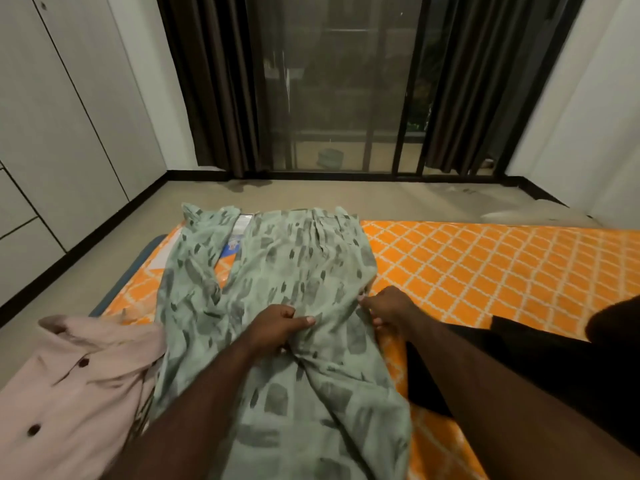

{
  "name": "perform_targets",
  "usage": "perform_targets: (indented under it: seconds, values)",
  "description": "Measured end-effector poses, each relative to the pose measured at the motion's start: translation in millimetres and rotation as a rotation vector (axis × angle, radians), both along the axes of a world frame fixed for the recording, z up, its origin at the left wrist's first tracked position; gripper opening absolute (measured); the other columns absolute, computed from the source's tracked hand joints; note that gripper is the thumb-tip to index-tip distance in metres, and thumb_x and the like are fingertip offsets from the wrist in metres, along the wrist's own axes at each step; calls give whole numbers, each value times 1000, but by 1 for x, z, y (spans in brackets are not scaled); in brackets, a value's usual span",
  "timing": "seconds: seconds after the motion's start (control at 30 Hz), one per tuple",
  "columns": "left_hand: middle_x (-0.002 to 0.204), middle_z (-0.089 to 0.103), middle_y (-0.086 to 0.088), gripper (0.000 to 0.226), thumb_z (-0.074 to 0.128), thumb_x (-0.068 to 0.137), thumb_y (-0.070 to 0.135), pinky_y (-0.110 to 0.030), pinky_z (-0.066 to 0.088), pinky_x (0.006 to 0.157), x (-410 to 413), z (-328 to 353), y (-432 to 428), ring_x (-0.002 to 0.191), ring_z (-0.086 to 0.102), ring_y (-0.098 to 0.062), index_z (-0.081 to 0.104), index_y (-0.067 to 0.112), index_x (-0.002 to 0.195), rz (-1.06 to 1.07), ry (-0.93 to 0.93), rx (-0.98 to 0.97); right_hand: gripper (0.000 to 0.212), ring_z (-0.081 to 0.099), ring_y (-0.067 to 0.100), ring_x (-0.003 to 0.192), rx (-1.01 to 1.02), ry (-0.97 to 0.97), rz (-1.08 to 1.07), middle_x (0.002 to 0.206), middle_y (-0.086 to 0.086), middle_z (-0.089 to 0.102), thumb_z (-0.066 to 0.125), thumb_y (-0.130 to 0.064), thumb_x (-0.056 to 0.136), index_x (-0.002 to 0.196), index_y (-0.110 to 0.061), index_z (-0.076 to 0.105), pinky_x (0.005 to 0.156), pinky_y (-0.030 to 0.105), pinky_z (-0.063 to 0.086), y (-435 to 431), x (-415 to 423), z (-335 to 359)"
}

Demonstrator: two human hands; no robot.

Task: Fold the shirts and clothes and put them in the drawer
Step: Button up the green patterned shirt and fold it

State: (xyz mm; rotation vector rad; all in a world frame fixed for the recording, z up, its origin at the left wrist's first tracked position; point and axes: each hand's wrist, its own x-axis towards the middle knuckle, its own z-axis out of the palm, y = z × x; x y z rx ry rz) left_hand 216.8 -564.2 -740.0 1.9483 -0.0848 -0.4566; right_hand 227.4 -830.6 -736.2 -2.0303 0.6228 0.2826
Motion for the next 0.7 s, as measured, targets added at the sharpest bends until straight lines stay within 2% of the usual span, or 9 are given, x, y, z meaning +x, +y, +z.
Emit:
perform_targets:
  seconds: [0.1,0.17,0.23,0.27,0.33,0.4,0.5,0.6,0.7]
  values:
    - [79,62,-11,65,81,57,64,-41,53,64,-15,9,-5,70,61,-22,63,5,79,55,-92,156,58,64,30,90,-192,21,148,107,15,63,74,-58,84,109,-10,54,60,31,46,17,-49,8]
    - [109,62,-13,66,85,62,56,-34,56,73,-25,12,-8,92,64,-24,62,8,101,149,-77,234,80,62,32,112,-300,-1,205,127,13,61,73,-65,80,128,-6,50,69,33,45,26,-78,11]
    - [129,50,-16,81,83,58,52,-39,59,86,-41,15,-10,105,61,-31,52,12,122,257,-32,264,89,56,33,117,-426,-46,222,127,9,54,74,-75,72,129,-12,49,79,37,46,35,-105,21]
    - [133,48,-17,84,83,62,47,-43,59,89,-52,19,-13,108,60,-33,47,14,129,284,-31,255,83,57,29,109,-457,-70,264,118,6,54,75,-76,69,120,-15,52,78,36,46,40,-118,30]
    - [131,50,-16,76,83,72,34,-44,61,83,-73,23,-18,106,61,-32,43,18,134,291,-55,220,55,55,16,80,-451,-59,425,90,-1,55,81,-67,72,91,-21,56,63,28,41,48,-136,49]
    - [125,56,-11,71,80,78,26,-36,61,69,-100,25,-21,100,63,-27,42,23,138,238,-85,171,32,62,18,81,-512,25,590,94,5,68,85,-43,80,91,-16,72,65,31,50,59,-151,62]
    - [104,64,-1,66,75,85,24,-38,61,70,-132,23,-20,89,67,-20,41,28,142,113,-152,183,30,66,23,107,-645,-2,724,121,6,71,76,-25,84,112,-18,78,87,34,56,79,-163,66]
    - [104,68,-9,50,66,92,19,-45,61,81,-149,23,-8,92,70,-30,45,31,136,59,-116,189,32,65,20,96,-577,-40,790,118,4,72,70,-22,86,116,-25,77,83,32,54,100,-172,75]
    - [107,64,-19,42,55,94,9,-42,62,73,-154,26,5,82,65,-29,51,32,129,88,-30,110,43,63,23,107,-651,-84,689,123,3,67,77,-27,80,122,-25,70,85,33,53,108,-172,75]
